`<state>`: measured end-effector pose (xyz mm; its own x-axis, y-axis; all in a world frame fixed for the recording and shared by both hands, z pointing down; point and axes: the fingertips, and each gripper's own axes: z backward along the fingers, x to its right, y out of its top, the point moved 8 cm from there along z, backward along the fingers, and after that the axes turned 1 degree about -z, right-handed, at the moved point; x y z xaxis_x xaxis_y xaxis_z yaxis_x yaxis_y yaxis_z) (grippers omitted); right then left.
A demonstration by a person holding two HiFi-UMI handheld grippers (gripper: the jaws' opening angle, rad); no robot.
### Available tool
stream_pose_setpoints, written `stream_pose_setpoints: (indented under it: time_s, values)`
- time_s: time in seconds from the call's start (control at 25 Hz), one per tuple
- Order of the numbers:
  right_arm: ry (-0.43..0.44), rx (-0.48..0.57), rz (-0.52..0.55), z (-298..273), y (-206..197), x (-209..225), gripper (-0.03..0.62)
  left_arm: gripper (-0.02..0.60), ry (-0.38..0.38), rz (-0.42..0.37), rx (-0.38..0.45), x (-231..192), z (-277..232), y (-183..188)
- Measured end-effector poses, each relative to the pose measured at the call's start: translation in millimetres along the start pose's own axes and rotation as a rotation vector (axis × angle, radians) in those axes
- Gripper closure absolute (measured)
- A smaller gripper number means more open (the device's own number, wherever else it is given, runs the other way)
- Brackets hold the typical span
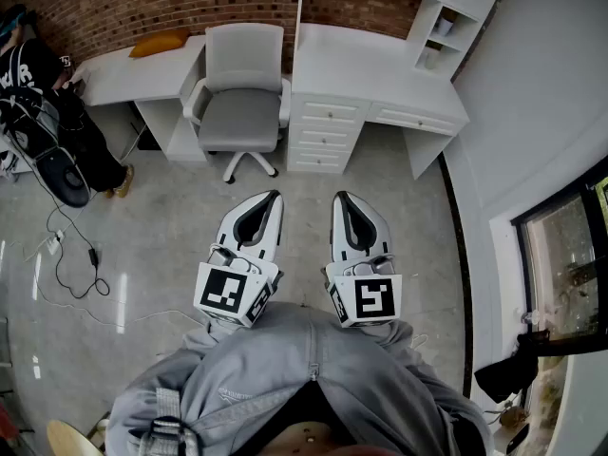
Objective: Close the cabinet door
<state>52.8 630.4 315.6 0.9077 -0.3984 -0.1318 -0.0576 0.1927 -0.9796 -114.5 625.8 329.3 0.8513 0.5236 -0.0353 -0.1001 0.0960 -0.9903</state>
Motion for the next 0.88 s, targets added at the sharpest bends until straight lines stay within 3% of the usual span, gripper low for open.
stream_pose_setpoints:
  time_s: [0.52,0.88]
  values:
    - [0.03,0.026,-0.022,5.3,-3.4,32.1,0.569,0.577,0.016,-0.006,0.003,25.6,-19.3,-5.3]
    - [0.054,0.036,-0.059,-19.1,-15.6,38.7,0.568,0.577,0.035,-0.006,-0.02,10.6,-37.0,-12.0]
